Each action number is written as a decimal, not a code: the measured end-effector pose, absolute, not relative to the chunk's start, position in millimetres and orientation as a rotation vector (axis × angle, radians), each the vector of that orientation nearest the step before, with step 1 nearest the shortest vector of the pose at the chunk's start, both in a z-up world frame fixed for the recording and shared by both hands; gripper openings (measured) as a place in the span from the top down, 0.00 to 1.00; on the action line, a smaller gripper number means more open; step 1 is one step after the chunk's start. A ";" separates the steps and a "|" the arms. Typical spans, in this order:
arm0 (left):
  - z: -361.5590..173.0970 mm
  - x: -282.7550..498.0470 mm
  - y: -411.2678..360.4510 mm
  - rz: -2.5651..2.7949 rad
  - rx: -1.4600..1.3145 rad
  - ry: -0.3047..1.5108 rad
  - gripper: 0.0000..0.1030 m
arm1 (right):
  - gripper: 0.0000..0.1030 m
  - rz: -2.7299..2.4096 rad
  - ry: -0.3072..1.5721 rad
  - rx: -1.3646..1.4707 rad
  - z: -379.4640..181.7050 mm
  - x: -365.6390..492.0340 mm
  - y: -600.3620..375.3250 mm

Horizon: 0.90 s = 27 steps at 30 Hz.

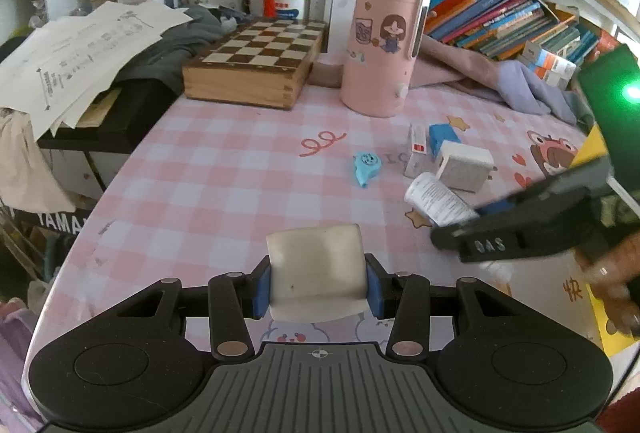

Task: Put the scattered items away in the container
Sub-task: 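Lift the sponge block with the left tool while the right tool grasps the spray can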

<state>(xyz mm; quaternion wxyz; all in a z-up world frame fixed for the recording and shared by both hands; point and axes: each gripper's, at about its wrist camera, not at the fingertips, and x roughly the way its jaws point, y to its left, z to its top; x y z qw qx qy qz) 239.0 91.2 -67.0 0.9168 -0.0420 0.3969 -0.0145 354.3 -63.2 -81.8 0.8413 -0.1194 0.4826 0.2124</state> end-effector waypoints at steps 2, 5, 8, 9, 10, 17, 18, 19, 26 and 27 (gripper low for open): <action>-64.8 238.4 91.7 -0.029 -0.090 0.810 0.58 | 0.70 0.450 1.038 -0.213 -80.7 348.3 -65.9; -62.7 237.6 90.7 -0.031 -0.087 0.805 0.58 | 0.70 0.451 1.027 -0.208 -81.3 341.5 -65.6; -60.9 236.1 89.9 -0.029 -0.083 0.799 0.58 | 0.70 0.460 1.022 -0.196 -82.1 341.9 -67.3; -59.6 235.3 90.0 -0.027 -0.084 0.794 0.58 | 0.70 0.462 1.020 -0.187 -82.0 341.7 -68.8; -58.3 234.2 90.1 -0.026 -0.087 0.789 0.58 | 0.70 0.461 1.018 -0.180 -82.2 341.4 -70.4; -56.9 229.9 88.9 -0.029 -0.092 0.785 0.58 | 0.70 0.457 1.031 -0.131 -80.9 336.3 -73.3; -57.2 229.7 88.9 -0.029 -0.091 0.787 0.58 | 0.69 0.457 1.028 -0.142 -81.0 336.3 -71.4; -57.3 229.8 88.9 -0.027 -0.091 0.788 0.58 | 0.69 0.456 1.023 -0.151 -81.3 337.2 -69.5; -57.5 229.9 87.6 -0.037 -0.085 0.787 0.58 | 0.69 0.439 0.986 -0.205 -84.8 346.4 -61.8; -57.6 229.8 87.1 -0.041 -0.086 0.788 0.58 | 0.70 0.438 0.983 -0.206 -84.6 346.3 -61.9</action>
